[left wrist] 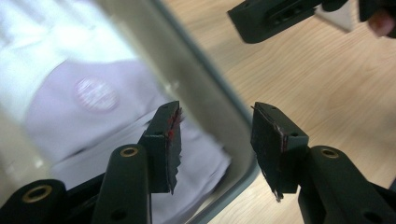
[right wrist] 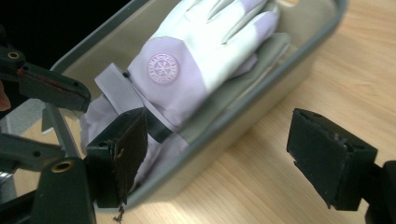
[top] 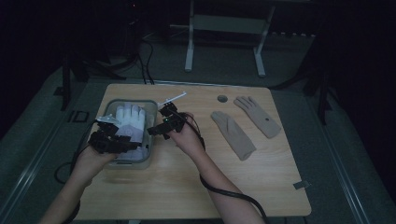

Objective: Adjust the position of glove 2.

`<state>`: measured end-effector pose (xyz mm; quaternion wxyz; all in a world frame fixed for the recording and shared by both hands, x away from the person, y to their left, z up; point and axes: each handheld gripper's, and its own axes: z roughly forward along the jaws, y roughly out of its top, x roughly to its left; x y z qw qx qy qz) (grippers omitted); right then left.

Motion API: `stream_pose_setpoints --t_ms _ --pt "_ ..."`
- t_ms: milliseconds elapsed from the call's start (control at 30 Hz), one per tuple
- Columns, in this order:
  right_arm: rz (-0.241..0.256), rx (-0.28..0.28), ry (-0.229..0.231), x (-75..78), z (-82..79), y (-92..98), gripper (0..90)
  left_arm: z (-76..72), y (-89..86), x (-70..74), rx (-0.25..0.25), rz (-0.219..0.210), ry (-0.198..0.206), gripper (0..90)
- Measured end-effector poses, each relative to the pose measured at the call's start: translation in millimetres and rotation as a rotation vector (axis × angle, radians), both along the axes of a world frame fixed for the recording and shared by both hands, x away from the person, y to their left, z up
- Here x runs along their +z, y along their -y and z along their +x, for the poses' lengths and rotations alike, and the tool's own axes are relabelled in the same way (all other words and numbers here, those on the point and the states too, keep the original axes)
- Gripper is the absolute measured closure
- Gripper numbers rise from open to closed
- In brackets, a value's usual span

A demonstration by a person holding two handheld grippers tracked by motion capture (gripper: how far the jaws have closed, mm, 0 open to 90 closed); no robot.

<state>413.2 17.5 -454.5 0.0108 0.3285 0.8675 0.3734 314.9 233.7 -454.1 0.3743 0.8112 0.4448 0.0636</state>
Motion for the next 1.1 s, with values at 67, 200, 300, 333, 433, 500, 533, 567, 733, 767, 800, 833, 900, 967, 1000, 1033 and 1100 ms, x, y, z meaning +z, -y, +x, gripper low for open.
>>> stream_pose_setpoints --t_ms 67,200,300,333,433,500,533,567,733,767,800,833,900,967,1000,1033,1100 --pt "0.000 -0.006 0.011 3.9 -0.8 8.1 20.4 0.1 8.0 0.9 -0.020 -0.004 0.014 55.2" --pt "-0.001 -0.018 0.019 11.2 -2.3 28.3 19.8 1.9 23.7 -0.4 -0.052 -0.032 0.031 54.6" --pt "-0.011 -0.041 0.032 12.4 -1.0 48.0 18.9 2.2 35.2 0.1 -0.068 -0.055 0.050 54.6" --pt "-0.014 -0.048 0.032 12.2 -0.4 52.7 18.9 2.2 38.9 0.5 -0.073 -0.056 0.060 54.6" --pt "-0.009 -0.067 0.037 11.3 2.0 71.4 18.6 2.6 48.8 0.7 -0.089 -0.070 0.074 54.6" --pt "-0.005 -0.078 0.038 10.5 2.5 83.2 18.3 2.6 55.3 0.1 -0.099 -0.085 0.081 54.6" --pt "0.000 -0.083 0.038 9.8 2.8 89.1 18.1 2.5 58.7 -0.5 -0.113 -0.095 0.091 54.6" --pt "0.000 -0.087 0.036 9.0 3.0 94.7 18.2 2.3 62.6 -1.3 -0.122 -0.100 0.096 54.5" --pt "0.006 -0.077 0.059 6.2 -0.4 119.8 15.8 4.2 82.8 -9.3 -0.197 -0.135 0.109 52.9" --pt "-0.003 -0.075 0.068 5.6 -1.7 124.6 15.8 4.1 88.4 -11.8 -0.209 -0.143 0.114 50.9" --pt "-0.007 -0.074 0.079 4.7 -2.7 131.1 15.4 4.2 91.9 -13.5 -0.218 -0.138 0.114 48.3" --pt "-0.009 -0.077 0.084 3.9 -3.0 135.2 15.4 3.9 97.0 -15.9 -0.225 -0.129 0.114 45.7" --pt "-0.008 -0.079 0.093 2.2 -4.1 146.1 15.4 3.7 106.3 -21.0 -0.236 -0.116 0.114 37.3" --pt "-0.004 -0.081 0.103 -0.2 -4.8 156.9 15.4 3.1 113.6 -25.6 -0.251 -0.113 0.119 29.4" --pt "-0.002 -0.082 0.103 -1.6 -4.9 162.1 15.4 2.9 116.4 -27.8 -0.260 -0.114 0.120 26.9" --pt "-0.003 -0.090 0.105 -3.0 -5.0 167.2 15.4 2.2 119.0 -30.1 -0.268 -0.117 0.125 26.4" --pt "-0.003 -0.094 0.106 -5.9 -4.7 176.9 15.0 1.4 123.9 -34.4 -0.280 -0.121 0.130 23.9"
